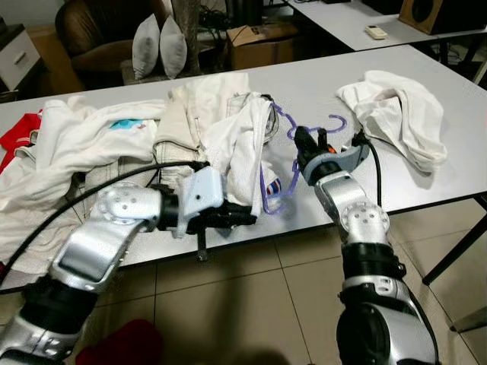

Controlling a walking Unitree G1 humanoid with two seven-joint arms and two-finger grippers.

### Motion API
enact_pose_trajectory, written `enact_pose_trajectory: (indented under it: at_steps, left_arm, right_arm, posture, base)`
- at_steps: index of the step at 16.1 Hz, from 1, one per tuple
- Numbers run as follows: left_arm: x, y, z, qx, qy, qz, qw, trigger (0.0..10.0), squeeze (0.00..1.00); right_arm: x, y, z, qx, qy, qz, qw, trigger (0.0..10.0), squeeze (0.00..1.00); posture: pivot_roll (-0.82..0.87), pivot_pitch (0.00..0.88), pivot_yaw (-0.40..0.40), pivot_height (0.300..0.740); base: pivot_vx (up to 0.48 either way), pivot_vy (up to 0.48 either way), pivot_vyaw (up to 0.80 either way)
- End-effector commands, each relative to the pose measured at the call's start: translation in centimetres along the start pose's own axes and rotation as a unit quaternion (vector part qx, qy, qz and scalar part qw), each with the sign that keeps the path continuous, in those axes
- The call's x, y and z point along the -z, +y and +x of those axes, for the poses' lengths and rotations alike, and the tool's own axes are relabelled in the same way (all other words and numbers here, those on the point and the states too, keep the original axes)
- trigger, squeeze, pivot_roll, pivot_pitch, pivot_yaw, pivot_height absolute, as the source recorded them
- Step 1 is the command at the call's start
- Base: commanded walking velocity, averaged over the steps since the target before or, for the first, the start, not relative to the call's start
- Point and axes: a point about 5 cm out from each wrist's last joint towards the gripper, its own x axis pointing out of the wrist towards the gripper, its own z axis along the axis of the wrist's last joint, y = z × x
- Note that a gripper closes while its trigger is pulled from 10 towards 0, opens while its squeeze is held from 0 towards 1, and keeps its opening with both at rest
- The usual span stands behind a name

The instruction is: Hang hanger

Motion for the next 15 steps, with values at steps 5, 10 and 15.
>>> enact_pose_trajectory:
  at_steps: [5,10,15]
  left_arm:
    - [-0.7,0.9,1.5,0.000,-0.058,-0.038,0.998,0.0,0.00]
    - [-2.9,0.9,3.0,0.037,-0.127,-0.077,0.988,0.0,0.00]
    - [-5.1,1.4,4.0,0.030,-0.176,-0.083,0.980,0.0,0.00]
  right_arm:
    - [1.7,2.7,2.0,-0.044,-0.014,0.028,0.999,10.0,0.00]
    - [1.6,3.0,2.9,-0.040,-0.038,0.035,0.998,10.0,0.00]
    - [3.5,2.5,3.1,-0.033,-0.006,-0.043,0.999,10.0,0.00]
  posture:
    - [-0.13,0.000,0.070,0.740]
    - [-0.11,0.000,0.068,0.740]
    - [-0.11,0.000,0.068,0.740]
  base:
    - [0.000,0.000,0.00]
    - [0.000,0.000,0.00]
    - [0.000,0.000,0.00]
